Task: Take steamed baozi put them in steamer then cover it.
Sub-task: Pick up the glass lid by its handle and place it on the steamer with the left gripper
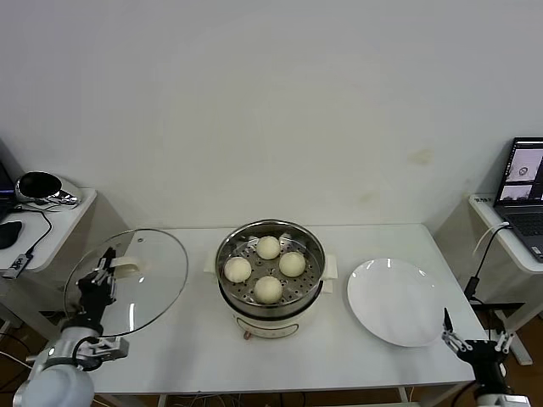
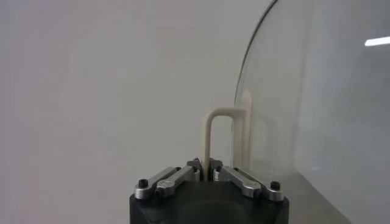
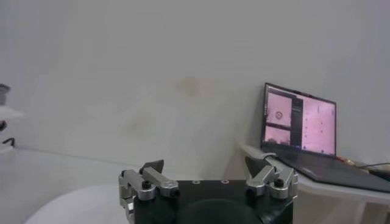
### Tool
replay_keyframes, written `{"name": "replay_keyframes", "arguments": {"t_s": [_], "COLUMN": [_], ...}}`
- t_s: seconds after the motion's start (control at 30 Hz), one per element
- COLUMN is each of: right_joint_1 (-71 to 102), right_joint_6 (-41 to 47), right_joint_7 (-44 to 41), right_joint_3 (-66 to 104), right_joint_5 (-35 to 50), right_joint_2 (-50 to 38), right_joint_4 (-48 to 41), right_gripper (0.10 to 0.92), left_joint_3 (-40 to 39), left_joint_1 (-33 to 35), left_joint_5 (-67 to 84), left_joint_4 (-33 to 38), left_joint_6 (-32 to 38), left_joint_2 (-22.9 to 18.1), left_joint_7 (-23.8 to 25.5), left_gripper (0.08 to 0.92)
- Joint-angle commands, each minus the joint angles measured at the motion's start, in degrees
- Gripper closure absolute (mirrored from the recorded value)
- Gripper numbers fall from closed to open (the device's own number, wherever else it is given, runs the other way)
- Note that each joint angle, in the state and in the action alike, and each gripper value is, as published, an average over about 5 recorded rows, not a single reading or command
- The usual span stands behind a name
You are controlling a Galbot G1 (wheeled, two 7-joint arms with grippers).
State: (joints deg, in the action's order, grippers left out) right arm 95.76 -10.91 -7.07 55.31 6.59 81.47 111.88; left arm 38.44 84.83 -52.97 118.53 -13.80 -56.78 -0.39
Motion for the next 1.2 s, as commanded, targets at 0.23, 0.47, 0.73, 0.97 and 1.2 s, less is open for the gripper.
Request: {"name": "replay_keyframes", "arguments": {"t_s": [0.23, 0.47, 0.73, 0.97, 1.2], "right_joint_1": [0.2, 0.1, 0.1, 0.3, 0.2], "right_joint_6": [-1.9, -1.9, -2.1, -2.4, -2.8], "right_joint_7": [0.5, 0.7, 0.8, 0.8, 0.8], "right_joint_3": [-4.5, -5.3, -5.6, -5.3, -5.3], "right_joint_5": [-10.8, -11.8, -12.4, -12.4, -12.5], "right_joint_2": [2.8, 3.8, 4.5, 4.4, 4.2], "right_joint_4": [0.8, 0.8, 0.5, 0.0, -0.7], "right_gripper": [0.203, 0.203, 0.203, 0.203, 0.203], "left_joint_3": [-30.3, -36.8, -40.6, -43.1, -44.4], "left_joint_1": [-20.3, -26.0, -30.4, -33.4, -34.3], "left_joint_5": [-11.5, -18.9, -22.8, -24.4, -24.4], "left_joint_4": [4.0, 1.1, -5.1, -9.6, -13.1], "left_joint_6": [-19.9, -22.4, -22.7, -22.1, -21.7], "left_joint_2": [-0.7, -6.8, -12.6, -16.4, -17.5], "left_joint_7": [11.3, 17.0, 18.2, 18.1, 17.6], "left_gripper": [0.851, 0.851, 0.851, 0.851, 0.851]}}
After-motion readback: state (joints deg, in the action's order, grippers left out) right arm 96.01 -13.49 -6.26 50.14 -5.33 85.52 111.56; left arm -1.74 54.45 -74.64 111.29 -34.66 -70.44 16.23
